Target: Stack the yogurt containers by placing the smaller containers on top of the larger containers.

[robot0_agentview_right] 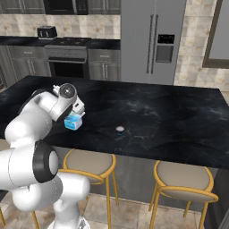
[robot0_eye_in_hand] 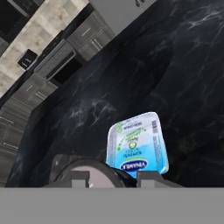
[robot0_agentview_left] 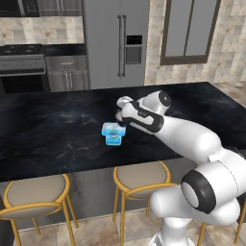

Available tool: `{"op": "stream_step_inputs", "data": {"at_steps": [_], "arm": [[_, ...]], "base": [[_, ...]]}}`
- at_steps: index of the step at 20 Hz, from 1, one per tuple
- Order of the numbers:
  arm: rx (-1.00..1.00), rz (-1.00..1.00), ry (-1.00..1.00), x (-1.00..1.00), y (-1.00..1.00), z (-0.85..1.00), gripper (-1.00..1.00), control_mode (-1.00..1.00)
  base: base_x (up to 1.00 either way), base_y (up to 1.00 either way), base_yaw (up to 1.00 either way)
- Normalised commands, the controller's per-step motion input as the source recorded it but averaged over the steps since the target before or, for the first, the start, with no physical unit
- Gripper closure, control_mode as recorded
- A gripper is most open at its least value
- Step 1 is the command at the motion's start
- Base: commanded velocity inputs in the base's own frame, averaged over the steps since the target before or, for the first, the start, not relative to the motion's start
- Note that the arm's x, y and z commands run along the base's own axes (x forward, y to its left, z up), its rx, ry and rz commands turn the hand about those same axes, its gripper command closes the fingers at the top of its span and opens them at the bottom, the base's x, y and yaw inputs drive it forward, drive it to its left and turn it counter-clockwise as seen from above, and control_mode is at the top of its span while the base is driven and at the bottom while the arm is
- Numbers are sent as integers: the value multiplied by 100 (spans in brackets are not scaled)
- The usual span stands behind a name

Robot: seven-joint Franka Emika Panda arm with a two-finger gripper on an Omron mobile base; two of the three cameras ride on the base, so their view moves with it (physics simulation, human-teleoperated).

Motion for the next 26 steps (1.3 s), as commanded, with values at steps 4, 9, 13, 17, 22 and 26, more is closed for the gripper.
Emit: {"op": "stream_step_inputs", "data": {"at_steps": [4,9,13,17,22,26], "arm": [[0,0,3,0,0,-14,100,-100],[0,0,4,0,1,-15,100,-100],[0,1,3,0,1,-14,100,-100],[0,0,3,3,3,-13,100,-100],[0,0,2,6,2,-12,100,-100],[0,0,0,11,0,-2,100,-100]], "base": [[0,0,0],[0,0,0],[0,0,0],[0,0,0],[0,0,0],[0,0,0]]}}
